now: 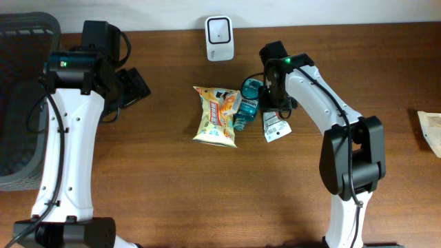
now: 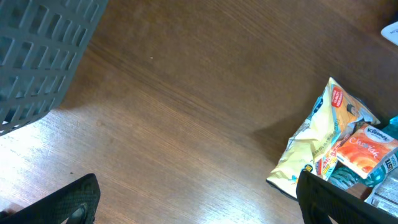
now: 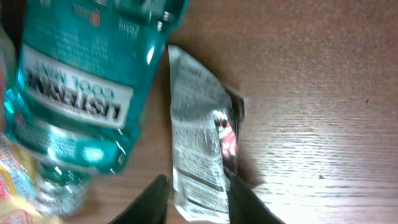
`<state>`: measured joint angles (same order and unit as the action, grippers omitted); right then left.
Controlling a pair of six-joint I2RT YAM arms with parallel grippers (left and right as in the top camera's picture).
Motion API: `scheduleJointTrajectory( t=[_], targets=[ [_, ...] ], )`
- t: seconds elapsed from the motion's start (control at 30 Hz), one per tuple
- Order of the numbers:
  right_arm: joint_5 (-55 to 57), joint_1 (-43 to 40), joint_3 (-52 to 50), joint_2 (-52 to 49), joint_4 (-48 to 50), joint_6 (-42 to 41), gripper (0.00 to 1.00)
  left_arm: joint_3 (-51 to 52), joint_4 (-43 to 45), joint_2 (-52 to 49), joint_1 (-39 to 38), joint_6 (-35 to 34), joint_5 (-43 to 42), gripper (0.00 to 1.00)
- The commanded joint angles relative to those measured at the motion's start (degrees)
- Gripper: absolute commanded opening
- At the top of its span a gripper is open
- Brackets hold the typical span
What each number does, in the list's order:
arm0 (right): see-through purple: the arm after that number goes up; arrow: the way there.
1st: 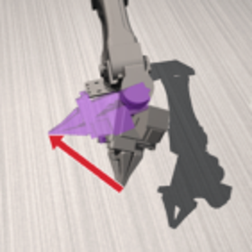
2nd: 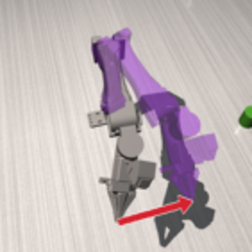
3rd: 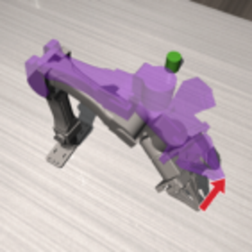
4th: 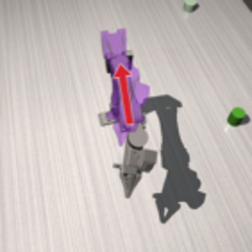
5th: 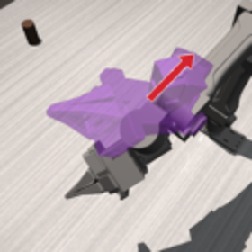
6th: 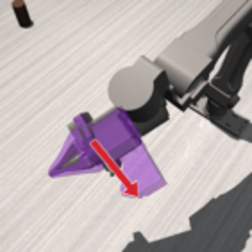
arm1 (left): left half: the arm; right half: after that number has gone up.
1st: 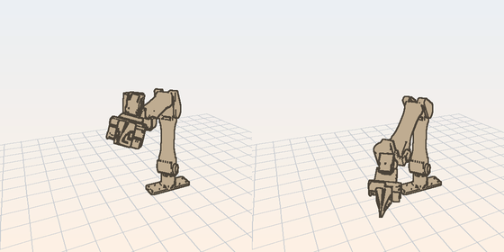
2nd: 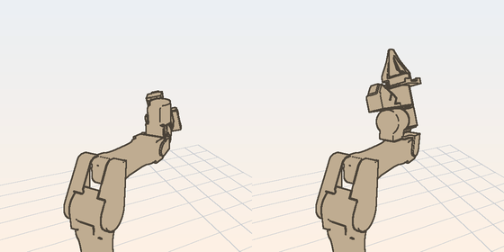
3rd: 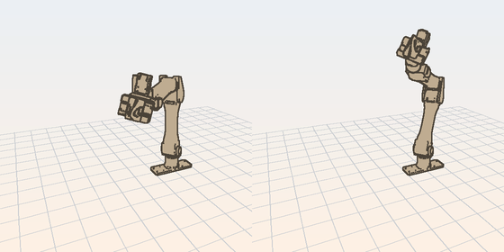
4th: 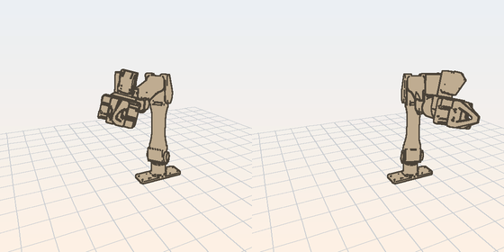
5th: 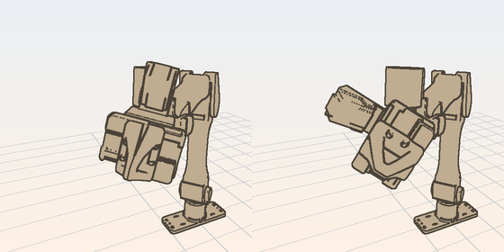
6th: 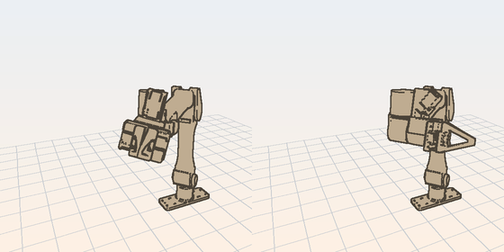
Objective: Scan the item barcode
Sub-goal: 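Lift the white packet with the right gripper beside the mouthwash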
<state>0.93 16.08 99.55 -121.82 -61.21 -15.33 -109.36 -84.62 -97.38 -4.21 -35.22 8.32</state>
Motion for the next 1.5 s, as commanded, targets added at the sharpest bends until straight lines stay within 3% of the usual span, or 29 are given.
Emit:
scheduleJointTrajectory(
  t=[0.0,0.17,0.27,0.43,0.5,0.63,0.7,1.23,1.47],
  targets=[
    [1.11,-0.11,-1.18,-0.48,-0.33,4.61,0.52,-0.09,-0.07,0.28,-0.02,-0.59,0.00,0.99],
    [0.33,-0.13,-8.37,-0.48,5.18,4.63,0.80,-0.09,-0.07,0.28,-0.02,-0.59,0.00,0.99],
    [0.70,0.44,-12.61,-0.48,9.18,5.79,0.85,-0.09,-0.07,0.28,-0.02,-0.59,0.00,0.99],
    [9.57,2.36,-16.76,-0.48,12.50,5.68,0.86,-0.09,-0.07,0.28,-0.02,-0.59,0.00,0.99],
    [10.36,2.45,-17.00,-0.48,12.87,5.70,0.79,-0.09,-0.07,0.28,-0.02,-0.59,0.00,0.99],
    [10.32,2.19,-17.44,-0.48,13.53,5.11,0.55,-0.09,-0.07,0.28,-0.02,-0.59,0.00,0.99],
    [10.23,2.21,-17.42,-0.48,13.29,3.39,0.51,-0.09,-0.07,0.28,-0.02,-0.59,0.00,0.99],
    [7.19,2.19,-10.80,-0.46,1.84,-1.68,0.40,-0.09,-0.07,0.28,-0.02,-0.59,0.00,0.99],
    [5.03,2.19,-7.15,-0.46,1.14,-1.68,0.35,-0.09,-0.07,0.28,-0.02,-0.59,0.00,0.99]
  ],
)
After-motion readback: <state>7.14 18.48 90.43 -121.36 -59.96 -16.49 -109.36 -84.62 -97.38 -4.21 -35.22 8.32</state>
